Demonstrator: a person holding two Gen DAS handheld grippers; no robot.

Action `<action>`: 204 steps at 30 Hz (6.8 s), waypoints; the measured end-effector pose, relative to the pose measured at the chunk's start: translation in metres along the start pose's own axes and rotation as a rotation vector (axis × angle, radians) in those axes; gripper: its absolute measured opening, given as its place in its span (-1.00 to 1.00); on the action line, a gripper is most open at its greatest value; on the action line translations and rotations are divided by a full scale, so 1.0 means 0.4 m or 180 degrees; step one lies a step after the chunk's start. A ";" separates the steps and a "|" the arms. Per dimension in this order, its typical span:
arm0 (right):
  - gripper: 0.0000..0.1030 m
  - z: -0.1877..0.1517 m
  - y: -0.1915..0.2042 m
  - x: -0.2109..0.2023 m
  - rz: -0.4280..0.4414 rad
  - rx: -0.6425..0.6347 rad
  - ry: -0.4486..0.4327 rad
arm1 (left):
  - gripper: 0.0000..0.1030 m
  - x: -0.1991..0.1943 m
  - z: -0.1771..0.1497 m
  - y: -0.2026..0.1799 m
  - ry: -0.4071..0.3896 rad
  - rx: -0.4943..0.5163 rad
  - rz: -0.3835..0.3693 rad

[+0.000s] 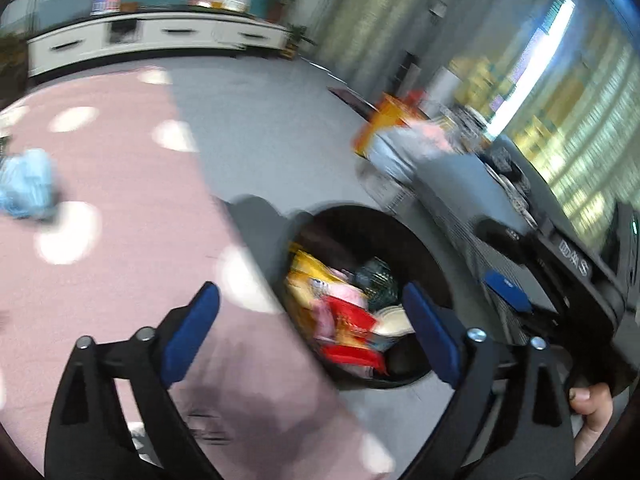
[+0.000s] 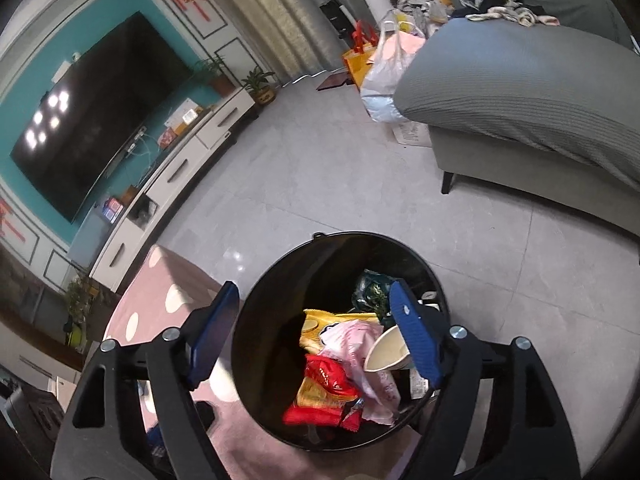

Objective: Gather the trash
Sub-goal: 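Grasp the clear plastic packet with the left tool while the right tool grasps the blue face mask, then carry the clear packet and blue mask with both tools over the black bin, then open both tools to drop the packet and mask into the bin, then grasp the white plastic bag with the left tool while the right tool grasps the blue quilted fabric, then carry the white bag and blue fabric with both tools over the black bin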

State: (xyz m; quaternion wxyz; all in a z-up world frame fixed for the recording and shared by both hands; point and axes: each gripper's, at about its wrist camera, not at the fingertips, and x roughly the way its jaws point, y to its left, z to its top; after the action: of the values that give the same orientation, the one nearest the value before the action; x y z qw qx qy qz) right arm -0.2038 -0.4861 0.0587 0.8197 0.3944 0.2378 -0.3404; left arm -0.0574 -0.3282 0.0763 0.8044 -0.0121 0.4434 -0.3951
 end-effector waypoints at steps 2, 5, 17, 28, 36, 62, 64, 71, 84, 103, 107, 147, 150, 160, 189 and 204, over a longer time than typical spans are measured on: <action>0.54 -0.002 0.021 0.002 0.0062 -0.0060 0.0008 | 0.90 -0.046 0.016 0.066 -0.0147 -0.0138 0.0211; 0.55 -0.015 0.066 0.009 0.0189 -0.0175 0.0055 | 0.93 -0.136 0.042 0.198 -0.0394 -0.0428 0.0636; 0.57 -0.108 0.386 0.068 0.0792 -0.0994 0.0377 | 0.94 -0.328 0.031 0.580 -0.0598 -0.1205 0.1719; 0.58 -0.362 0.788 0.279 0.0860 -0.2374 0.0732 | 0.87 -0.233 -0.009 0.688 -0.0384 -0.1396 0.1380; 0.50 -0.417 0.822 0.399 0.0837 -0.2294 0.1098 | 0.41 -0.195 -0.022 0.694 -0.0182 -0.1362 0.1316; -0.64 -0.296 0.655 0.158 0.0908 -0.2040 0.0548 | -0.19 -0.348 -0.057 0.507 -0.0648 -0.1224 0.0626; -0.64 -0.274 0.594 0.120 0.0883 -0.1874 0.0457 | -0.19 -0.362 -0.059 0.474 -0.0684 -0.1142 0.0623; -0.64 -0.195 0.386 0.078 0.0560 -0.1213 0.0382 | -0.19 -0.346 -0.055 0.342 -0.0669 -0.0874 0.0521; -0.64 -0.078 0.219 0.003 0.0079 -0.0755 -0.0141 | -0.19 -0.185 0.002 0.115 -0.0434 -0.0414 0.0246; -0.64 -0.009 -0.004 0.042 -0.0422 -0.0181 -0.0015 | -0.19 0.097 -0.040 -0.135 0.0182 0.0169 -0.0196; -0.63 -0.009 -0.015 0.057 -0.0455 -0.0146 0.0050 | -0.18 0.128 -0.045 -0.150 0.0275 0.0196 -0.0269; 0.62 -0.209 0.507 0.160 0.0613 -0.1611 0.0607 | 0.93 -0.326 0.050 0.774 -0.0724 -0.1451 0.1533; 0.62 -0.282 0.652 0.201 0.0695 -0.2038 0.0722 | 0.92 -0.300 0.046 0.812 -0.0694 -0.1485 0.1485; 0.62 -0.510 0.980 0.367 0.1050 -0.2703 0.1113 | 0.59 -0.248 0.009 0.881 -0.0581 -0.1749 0.1248; -0.40 -0.487 0.893 0.346 0.1120 -0.2308 0.1282 | -0.62 -0.307 -0.011 0.748 -0.0699 -0.1398 0.1154; -0.40 -0.220 0.502 0.086 0.0834 -0.1492 0.0429 | -0.62 -0.320 -0.029 0.402 -0.0756 -0.0788 0.0913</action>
State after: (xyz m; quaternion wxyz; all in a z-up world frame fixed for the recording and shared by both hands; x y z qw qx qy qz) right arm -0.0424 -0.3357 0.0828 0.9080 0.2432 0.3110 -0.1402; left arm -0.0030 -0.1309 0.0998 0.8914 -0.0940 0.3878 -0.2150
